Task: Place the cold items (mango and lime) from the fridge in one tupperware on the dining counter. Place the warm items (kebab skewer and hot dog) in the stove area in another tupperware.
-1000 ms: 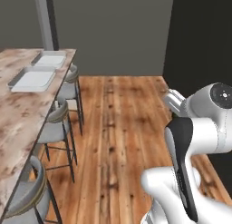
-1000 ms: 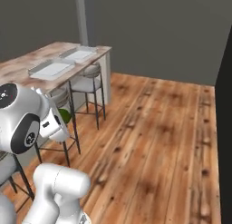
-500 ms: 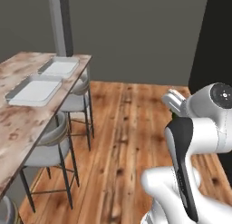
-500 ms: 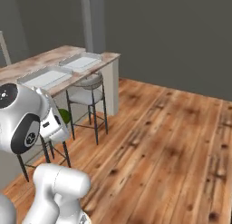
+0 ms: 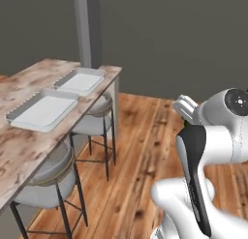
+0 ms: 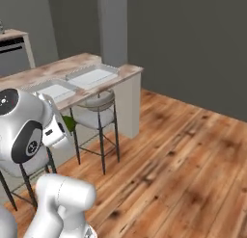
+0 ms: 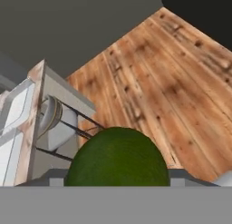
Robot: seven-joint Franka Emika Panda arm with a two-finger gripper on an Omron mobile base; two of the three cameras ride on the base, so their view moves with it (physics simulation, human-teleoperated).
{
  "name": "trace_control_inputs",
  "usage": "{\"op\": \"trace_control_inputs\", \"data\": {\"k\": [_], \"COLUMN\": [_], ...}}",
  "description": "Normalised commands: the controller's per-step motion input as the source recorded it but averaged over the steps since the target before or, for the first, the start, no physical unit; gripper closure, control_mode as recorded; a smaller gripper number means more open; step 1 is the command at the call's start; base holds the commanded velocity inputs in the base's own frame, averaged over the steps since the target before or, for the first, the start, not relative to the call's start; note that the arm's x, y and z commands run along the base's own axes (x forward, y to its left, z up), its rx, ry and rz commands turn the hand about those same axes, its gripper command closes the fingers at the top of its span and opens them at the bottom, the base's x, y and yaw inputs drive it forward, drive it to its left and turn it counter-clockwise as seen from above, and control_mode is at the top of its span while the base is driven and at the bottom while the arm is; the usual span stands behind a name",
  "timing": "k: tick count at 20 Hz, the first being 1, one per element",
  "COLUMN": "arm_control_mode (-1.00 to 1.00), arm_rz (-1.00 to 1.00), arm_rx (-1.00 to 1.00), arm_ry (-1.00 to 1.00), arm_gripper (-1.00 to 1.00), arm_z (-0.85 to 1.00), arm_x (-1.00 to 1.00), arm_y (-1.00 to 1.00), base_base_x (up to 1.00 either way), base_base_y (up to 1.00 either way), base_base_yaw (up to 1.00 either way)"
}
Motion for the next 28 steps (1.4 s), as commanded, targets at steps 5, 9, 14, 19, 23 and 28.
{"op": "trace_control_inputs", "data": {"k": [5,9,14,19,23,28], "arm_control_mode": [1.00,1.00,1.00,1.00,1.00,1.00], "arm_rz": [0.00,0.00,0.00,0.00,0.00,0.00], "arm_rx": [0.00,0.00,0.00,0.00,0.00,0.00], "arm_ry": [0.00,0.00,0.00,0.00,0.00,0.00], "arm_gripper": [1.00,1.00,1.00,1.00,1.00,1.00], "arm_z": [0.00,0.00,0.00,0.00,0.00,0.00], "arm_x": [0.00,0.00,0.00,0.00,0.00,0.00], "arm_y": [0.00,0.00,0.00,0.00,0.00,0.00], "base_base_x": [1.00,1.00,0.91,0.72,0.62,0.48], "base_base_y": [-0.72,-0.75,-0.77,-0.63,-0.40,-0.27], "base_base_yaw": [0.33,0.35,0.42,0.43,0.45,0.48]}}
